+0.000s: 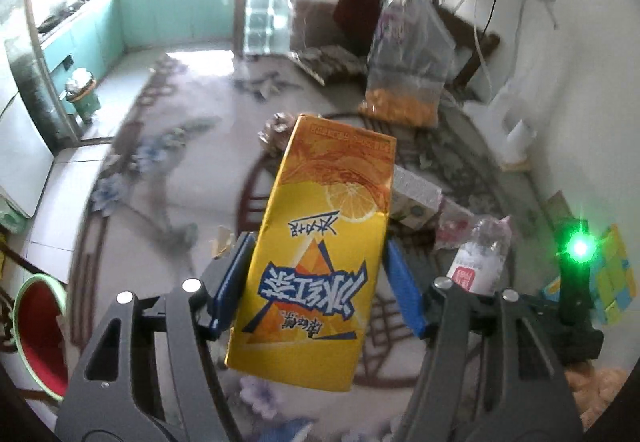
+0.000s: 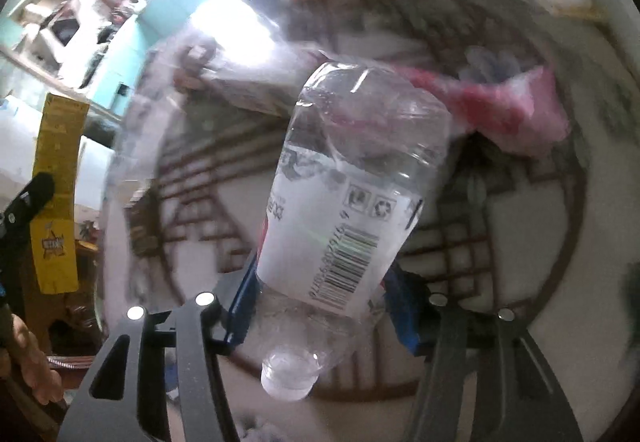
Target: Collect trash
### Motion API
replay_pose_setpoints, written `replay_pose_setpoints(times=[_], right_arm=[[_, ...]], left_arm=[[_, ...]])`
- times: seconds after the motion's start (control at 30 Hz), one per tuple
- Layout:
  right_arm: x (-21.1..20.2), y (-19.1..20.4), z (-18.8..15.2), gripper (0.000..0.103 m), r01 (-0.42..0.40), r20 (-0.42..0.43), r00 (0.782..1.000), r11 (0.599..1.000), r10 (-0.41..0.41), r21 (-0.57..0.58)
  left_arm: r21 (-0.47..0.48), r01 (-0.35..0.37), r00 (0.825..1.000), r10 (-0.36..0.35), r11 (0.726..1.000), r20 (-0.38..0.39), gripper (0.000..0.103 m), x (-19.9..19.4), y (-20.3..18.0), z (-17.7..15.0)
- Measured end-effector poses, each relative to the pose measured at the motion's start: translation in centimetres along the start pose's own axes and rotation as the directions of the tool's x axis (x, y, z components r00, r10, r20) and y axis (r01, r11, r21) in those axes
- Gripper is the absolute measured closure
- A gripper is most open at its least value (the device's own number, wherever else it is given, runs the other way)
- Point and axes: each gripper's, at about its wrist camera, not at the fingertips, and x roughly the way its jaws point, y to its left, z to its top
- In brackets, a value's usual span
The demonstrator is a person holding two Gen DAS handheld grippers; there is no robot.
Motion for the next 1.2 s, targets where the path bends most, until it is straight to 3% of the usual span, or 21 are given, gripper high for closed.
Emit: replay_pose_setpoints(times=[0.27,0.6,0.87,1.2], right_arm=[[-7.8,6.1,-1.4,0.048,-0.086,0.180,0.977,0.985,0.112,-0.149],[-11.4,11.2,-3.3,0.047,-0.066,0.292,0.944,0.956,0.152,-0.284],[-10.0,13.4,-3.9,0.047,-0.082,0.243,0.954,0.931,0.177,-0.355],[-7.5,17.5,-5.0,0.047,-0.106,0.185,0.960,0.886,0.209,-0.451]], left_arm=[[-0.064,-0.063,0.993,0.069,0.996,0.093,0.040,-7.0,0.7,-2.1],[-0.121,-0.102,0.982,0.119,0.987,0.145,0.040,-11.4,2.8,-4.4],[-0.204,-0.152,0.971,0.184,0.967,0.150,0.043,-13.7,5.5,-6.5],[-0.329,-0.216,0.952,0.273,0.919,0.138,0.050,-16.3,9.6,-9.5]])
